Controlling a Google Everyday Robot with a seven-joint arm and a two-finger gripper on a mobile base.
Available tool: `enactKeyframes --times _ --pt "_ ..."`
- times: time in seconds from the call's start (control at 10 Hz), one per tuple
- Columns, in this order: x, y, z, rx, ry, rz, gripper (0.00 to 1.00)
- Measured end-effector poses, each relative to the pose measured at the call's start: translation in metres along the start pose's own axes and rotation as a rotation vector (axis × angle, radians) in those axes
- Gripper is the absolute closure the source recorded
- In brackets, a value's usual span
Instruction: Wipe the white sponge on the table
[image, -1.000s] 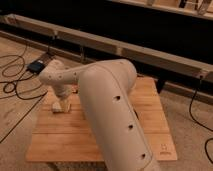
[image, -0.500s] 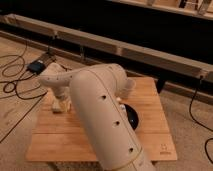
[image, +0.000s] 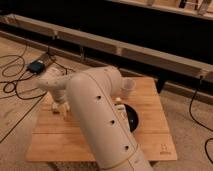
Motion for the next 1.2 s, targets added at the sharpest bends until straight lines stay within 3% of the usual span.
enactKeyframes --times 0.4,0.7,0.9,1.2 --pt "-0.005 0.003 0.0 -0.006 -0.007 -0.004 0.71" --pt "0.01 0.005 -0.002 -0.012 0.004 0.005 0.98" --pt "0.03 0.007 -0.004 -0.011 0.031 0.014 1.0" --pt "0.078 0.0 -0.005 0.02 0.111 0.032 1.0"
